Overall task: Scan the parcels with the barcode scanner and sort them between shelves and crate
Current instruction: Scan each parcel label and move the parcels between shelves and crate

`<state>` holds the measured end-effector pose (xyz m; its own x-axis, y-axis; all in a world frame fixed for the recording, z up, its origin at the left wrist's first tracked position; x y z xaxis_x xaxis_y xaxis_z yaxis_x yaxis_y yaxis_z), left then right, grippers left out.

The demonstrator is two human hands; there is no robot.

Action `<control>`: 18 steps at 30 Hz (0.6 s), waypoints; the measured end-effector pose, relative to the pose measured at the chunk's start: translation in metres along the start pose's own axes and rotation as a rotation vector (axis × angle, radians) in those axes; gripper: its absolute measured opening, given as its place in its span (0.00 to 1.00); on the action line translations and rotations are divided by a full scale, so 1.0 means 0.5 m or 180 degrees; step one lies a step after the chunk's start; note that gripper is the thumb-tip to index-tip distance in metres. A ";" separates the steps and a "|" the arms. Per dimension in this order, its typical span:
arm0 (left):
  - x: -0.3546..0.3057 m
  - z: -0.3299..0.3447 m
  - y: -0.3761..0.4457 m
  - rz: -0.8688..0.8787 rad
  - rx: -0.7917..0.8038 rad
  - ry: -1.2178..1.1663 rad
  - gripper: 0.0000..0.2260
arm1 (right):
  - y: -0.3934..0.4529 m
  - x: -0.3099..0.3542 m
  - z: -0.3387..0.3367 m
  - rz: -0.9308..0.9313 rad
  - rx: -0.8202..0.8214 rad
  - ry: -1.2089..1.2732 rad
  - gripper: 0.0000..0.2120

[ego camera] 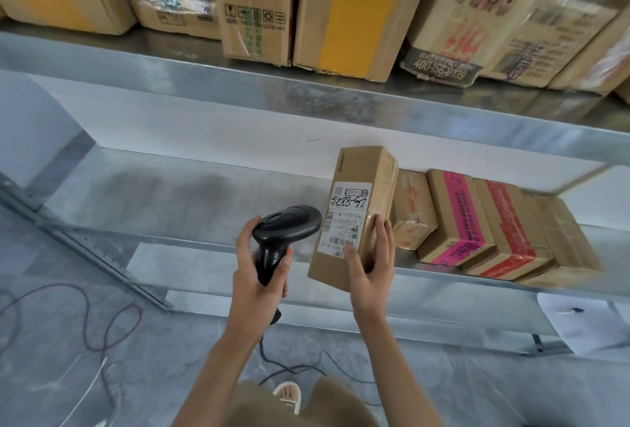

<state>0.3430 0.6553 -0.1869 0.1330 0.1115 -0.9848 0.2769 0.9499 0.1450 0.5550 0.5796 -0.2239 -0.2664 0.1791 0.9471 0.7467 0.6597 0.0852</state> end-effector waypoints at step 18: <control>-0.152 -0.042 0.102 0.1195 0.1606 0.1818 0.28 | 0.041 0.040 -0.051 0.0135 0.0686 0.0595 0.30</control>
<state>0.3268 0.7016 -0.1065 -0.1625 0.6525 -0.7402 0.7197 0.5915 0.3634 0.5806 0.5783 -0.1954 -0.1059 0.0854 0.9907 0.6027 0.7980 -0.0043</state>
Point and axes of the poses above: each hand's wrist, its own y-axis towards the middle knuckle, its own z-axis out of the palm, x = y × z, the point moved 10 cm from there along y, towards the middle knuckle, and after that the axes turned 8 degrees about -y, right-handed, at the moved point
